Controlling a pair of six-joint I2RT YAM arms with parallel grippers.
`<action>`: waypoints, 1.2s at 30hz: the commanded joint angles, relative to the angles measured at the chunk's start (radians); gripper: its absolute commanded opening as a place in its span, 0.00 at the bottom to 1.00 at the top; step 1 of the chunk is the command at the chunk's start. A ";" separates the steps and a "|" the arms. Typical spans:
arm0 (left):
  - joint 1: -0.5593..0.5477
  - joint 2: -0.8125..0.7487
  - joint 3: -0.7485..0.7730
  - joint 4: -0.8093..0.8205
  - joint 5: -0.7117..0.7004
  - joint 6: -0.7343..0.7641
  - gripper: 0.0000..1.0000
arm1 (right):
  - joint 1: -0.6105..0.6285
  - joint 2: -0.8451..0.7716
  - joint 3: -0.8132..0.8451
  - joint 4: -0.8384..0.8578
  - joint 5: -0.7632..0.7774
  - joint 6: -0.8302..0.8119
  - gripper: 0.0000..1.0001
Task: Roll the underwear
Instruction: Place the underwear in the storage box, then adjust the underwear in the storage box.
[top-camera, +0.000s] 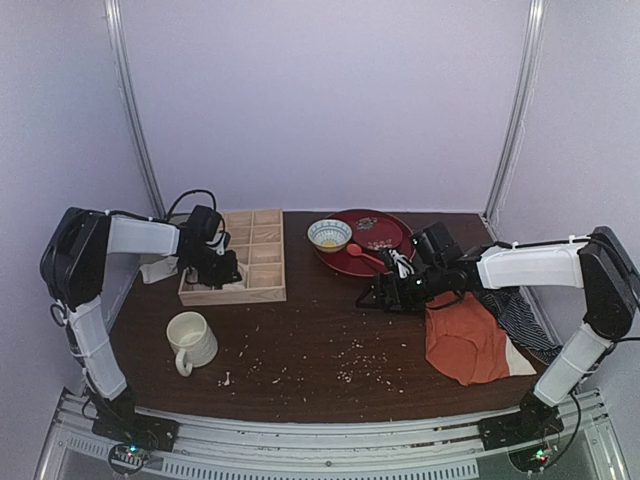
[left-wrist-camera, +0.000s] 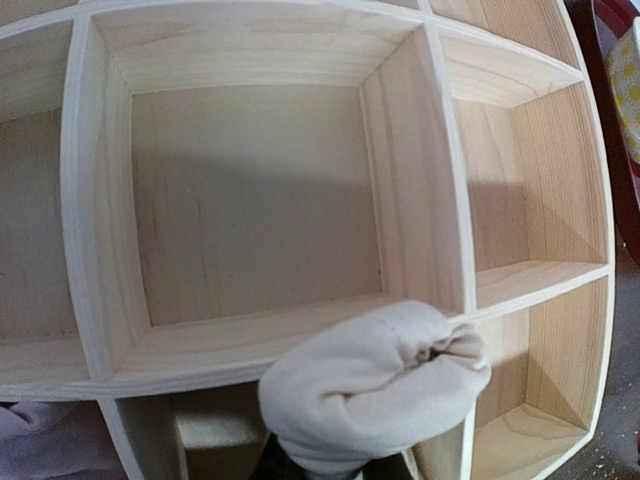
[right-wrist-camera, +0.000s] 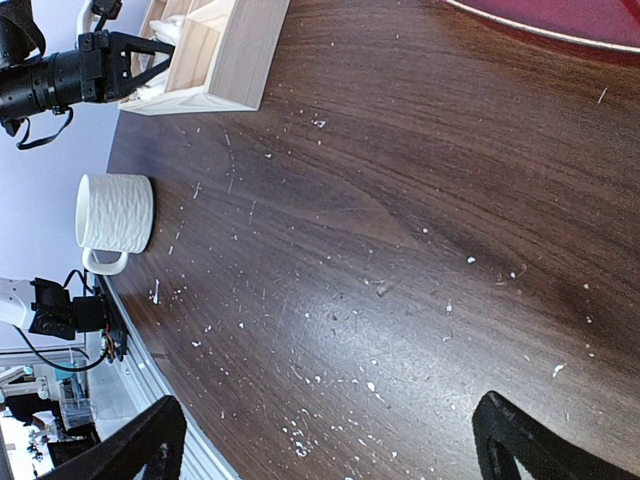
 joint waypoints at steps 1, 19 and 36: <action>0.005 0.029 -0.050 -0.174 -0.094 -0.016 0.11 | -0.007 -0.035 -0.008 -0.014 -0.003 0.001 1.00; 0.005 -0.126 0.107 -0.314 -0.037 -0.017 0.45 | -0.007 -0.045 -0.021 0.002 -0.006 0.008 1.00; 0.005 -0.061 0.179 -0.296 -0.046 -0.017 0.22 | -0.007 -0.046 -0.029 0.002 -0.006 0.010 1.00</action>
